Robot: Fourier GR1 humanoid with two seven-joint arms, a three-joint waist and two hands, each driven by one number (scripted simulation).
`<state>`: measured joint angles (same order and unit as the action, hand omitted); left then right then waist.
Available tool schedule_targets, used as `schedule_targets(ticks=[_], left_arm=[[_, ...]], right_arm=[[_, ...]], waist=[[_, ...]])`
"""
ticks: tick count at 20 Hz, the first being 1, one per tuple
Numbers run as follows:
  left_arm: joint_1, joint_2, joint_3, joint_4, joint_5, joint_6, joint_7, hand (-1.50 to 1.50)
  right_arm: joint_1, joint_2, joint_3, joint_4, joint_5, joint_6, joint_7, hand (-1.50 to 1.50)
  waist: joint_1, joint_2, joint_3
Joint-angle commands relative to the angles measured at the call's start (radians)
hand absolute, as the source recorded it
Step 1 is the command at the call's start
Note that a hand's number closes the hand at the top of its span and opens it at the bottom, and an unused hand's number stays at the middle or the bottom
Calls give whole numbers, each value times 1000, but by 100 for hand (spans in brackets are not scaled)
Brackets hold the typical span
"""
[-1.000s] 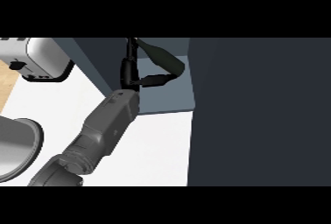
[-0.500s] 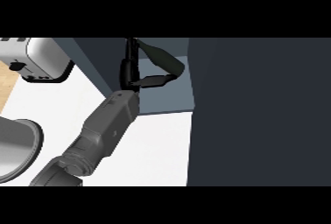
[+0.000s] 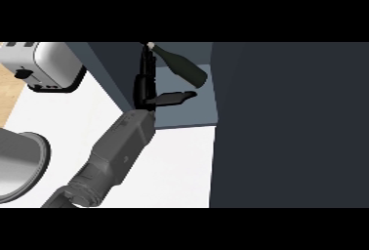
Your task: Pick up the wine, place it into the cabinet and close the cabinet
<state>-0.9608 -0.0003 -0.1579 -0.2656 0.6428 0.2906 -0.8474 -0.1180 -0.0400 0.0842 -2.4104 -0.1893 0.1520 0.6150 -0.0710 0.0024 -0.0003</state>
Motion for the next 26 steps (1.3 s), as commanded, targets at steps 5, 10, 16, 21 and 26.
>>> schedule_targets(ticks=[5,10,16,21,26], left_arm=[[200,0,-312,-354,182,199,76,-150],[358,0,-478,-599,195,377,72,-150],[497,0,-602,-779,155,487,34,-150],[585,62,-620,-1030,90,525,130,-150],[643,107,-676,-1241,9,680,244,-150]], right_arm=[[44,-7,-40,-32,-12,5,-44,-150],[36,-46,-89,-67,-58,9,-1,-150],[39,-22,-44,-97,-7,-42,36,-150],[116,-33,-49,-120,-25,-1,-15,-150],[47,-40,-106,-76,-52,-25,-10,-150]], waist=[[33,-6,1],[58,-8,1],[69,-8,0],[75,-9,1],[77,-8,1]])
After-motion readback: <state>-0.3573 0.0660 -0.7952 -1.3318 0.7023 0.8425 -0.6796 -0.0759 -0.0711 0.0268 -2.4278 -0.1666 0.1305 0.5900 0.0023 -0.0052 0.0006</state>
